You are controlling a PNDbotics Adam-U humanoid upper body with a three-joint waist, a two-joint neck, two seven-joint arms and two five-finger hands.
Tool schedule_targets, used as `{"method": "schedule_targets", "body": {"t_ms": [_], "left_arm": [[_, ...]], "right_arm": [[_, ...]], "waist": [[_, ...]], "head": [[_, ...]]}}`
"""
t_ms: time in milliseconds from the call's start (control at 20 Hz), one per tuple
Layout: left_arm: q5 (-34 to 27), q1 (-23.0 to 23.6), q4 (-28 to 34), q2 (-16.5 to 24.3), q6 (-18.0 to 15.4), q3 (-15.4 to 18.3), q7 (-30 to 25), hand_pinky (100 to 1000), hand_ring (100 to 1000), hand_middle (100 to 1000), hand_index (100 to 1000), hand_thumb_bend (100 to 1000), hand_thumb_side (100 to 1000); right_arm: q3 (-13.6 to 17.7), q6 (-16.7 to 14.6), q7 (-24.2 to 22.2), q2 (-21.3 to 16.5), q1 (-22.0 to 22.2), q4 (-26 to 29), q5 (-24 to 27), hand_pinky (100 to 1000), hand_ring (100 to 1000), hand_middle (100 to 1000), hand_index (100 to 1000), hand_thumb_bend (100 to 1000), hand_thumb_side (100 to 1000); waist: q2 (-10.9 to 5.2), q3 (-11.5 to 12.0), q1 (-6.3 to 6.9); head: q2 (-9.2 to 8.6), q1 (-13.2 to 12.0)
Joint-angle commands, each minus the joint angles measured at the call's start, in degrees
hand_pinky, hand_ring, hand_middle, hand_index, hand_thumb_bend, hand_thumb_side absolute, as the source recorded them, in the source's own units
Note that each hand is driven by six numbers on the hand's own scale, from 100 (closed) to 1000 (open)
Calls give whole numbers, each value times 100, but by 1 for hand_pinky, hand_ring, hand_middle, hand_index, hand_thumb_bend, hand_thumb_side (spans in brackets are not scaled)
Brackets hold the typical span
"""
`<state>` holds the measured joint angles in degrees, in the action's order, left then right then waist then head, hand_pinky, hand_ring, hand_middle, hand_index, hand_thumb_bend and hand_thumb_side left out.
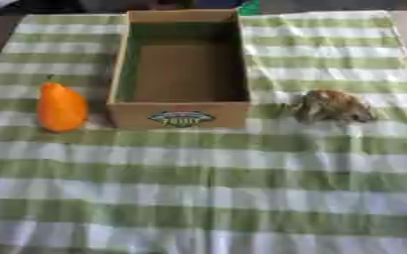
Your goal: Pick up objects on the table and place them in the box.
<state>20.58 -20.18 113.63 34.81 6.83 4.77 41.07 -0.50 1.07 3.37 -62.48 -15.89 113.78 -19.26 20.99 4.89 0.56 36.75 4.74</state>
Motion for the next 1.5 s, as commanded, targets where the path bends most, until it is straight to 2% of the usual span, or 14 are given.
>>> {"method": "schedule_targets", "body": {"t_ms": [50,500,650,800,950,1000,1050,1200,1300,1350,1400,1500], "left_arm": [[29,-29,96,221,5,29,-44,766,837,772,852,100,1000],[36,-91,96,238,1,-15,-102,766,837,772,851,100,1000],[31,-109,96,237,-6,-28,-112,766,837,784,850,100,1000],[21,-124,96,239,-13,-44,-127,766,837,785,850,100,1000],[15,-146,96,238,-17,-63,-146,765,837,785,850,100,1000],[14,-153,96,237,-18,-68,-150,765,837,785,850,100,1000],[13,-157,96,236,-17,-73,-154,765,837,785,849,100,1000],[6,-164,96,230,-16,-84,-164,764,837,784,849,100,1000],[9,-169,96,227,-15,-88,-170,764,837,783,849,100,1000],[15,-171,96,224,-14,-88,-171,764,837,781,848,100,1000],[18,-167,96,217,-9,-85,-165,764,837,780,848,100,1000],[17,-165,96,210,-5,-87,-158,765,838,781,848,100,1000]], "right_arm": [[-42,68,-493,-477,-149,81,56,820,865,860,952,151,887],[-485,312,-1434,-829,-524,81,93,822,877,857,962,206,883],[-634,404,-1733,-885,-614,81,173,822,880,841,967,230,829],[-784,649,-2056,-936,-685,81,314,825,890,836,1000,256,773],[-929,1011,-2354,-994,-802,81,397,828,903,858,1000,367,739],[-970,1103,-2431,-1004,-847,81,356,825,902,856,1000,376,738],[-1009,1164,-2489,-1002,-889,81,315,831,907,866,1000,413,740],[-1115,1263,-2624,-974,-999,81,166,841,918,885,1000,452,743],[-1151,1332,-2654,-952,-1038,81,82,837,911,878,1000,243,705],[-1154,1370,-2635,-933,-1054,81,71,810,875,836,1000,100,618],[-1122,1440,-2521,-884,-1084,81,146,782,848,788,962,100,624],[-1072,1661,-2179,-842,-1105,81,356,769,838,783,940,100,540]], "waist": [[-146,2,-17],[-171,68,-58],[-178,79,-62],[-182,89,-66],[-183,99,-68],[-181,102,-68],[-178,106,-68],[-162,117,-68],[-150,123,-68],[-145,126,-67],[-140,124,-63],[-128,125,-58]], "head": [[50,22],[-8,212],[-20,264],[14,277],[45,294],[51,303],[55,310],[54,322],[41,332],[34,336],[26,335],[13,337]]}}
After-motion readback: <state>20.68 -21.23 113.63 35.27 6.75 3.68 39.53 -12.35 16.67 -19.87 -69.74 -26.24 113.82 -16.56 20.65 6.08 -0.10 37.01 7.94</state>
